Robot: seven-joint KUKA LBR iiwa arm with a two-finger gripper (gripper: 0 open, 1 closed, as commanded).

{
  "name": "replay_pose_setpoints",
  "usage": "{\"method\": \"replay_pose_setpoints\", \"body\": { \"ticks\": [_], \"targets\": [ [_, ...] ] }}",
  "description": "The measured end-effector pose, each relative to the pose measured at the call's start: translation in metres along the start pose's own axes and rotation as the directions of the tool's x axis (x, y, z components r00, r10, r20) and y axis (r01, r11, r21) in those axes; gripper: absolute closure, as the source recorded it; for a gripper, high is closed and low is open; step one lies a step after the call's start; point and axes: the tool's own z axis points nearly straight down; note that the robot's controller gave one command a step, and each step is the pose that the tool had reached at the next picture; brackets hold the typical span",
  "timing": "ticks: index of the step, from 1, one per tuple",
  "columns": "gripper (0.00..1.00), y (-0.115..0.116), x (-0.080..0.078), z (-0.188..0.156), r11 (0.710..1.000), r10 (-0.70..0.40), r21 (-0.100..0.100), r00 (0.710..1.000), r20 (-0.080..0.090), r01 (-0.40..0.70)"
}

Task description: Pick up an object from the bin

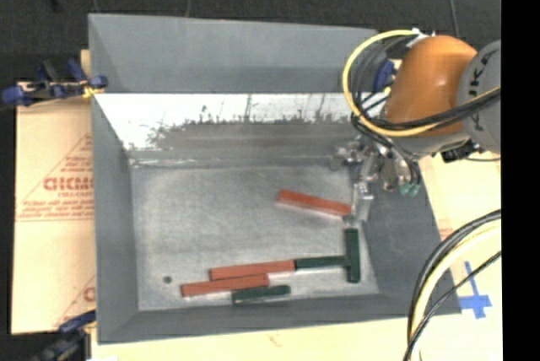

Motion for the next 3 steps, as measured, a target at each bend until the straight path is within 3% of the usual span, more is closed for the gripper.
{"method": "replay_pose_setpoints", "body": {
  "ticks": [1, 2, 3],
  "targets": [
    [0.0, 0.009, -0.037, 0.079, 0.999, -0.046, -0.001, 0.999, -0.001, 0.046],
    [1.0, 0.009, -0.038, 0.074, 0.999, -0.046, 0.001, 0.999, 0.004, 0.046],
    [1.0, 0.02, -0.03, -0.104, 0.999, -0.033, 0.0, 0.999, 0.009, 0.033]
  ]
}}
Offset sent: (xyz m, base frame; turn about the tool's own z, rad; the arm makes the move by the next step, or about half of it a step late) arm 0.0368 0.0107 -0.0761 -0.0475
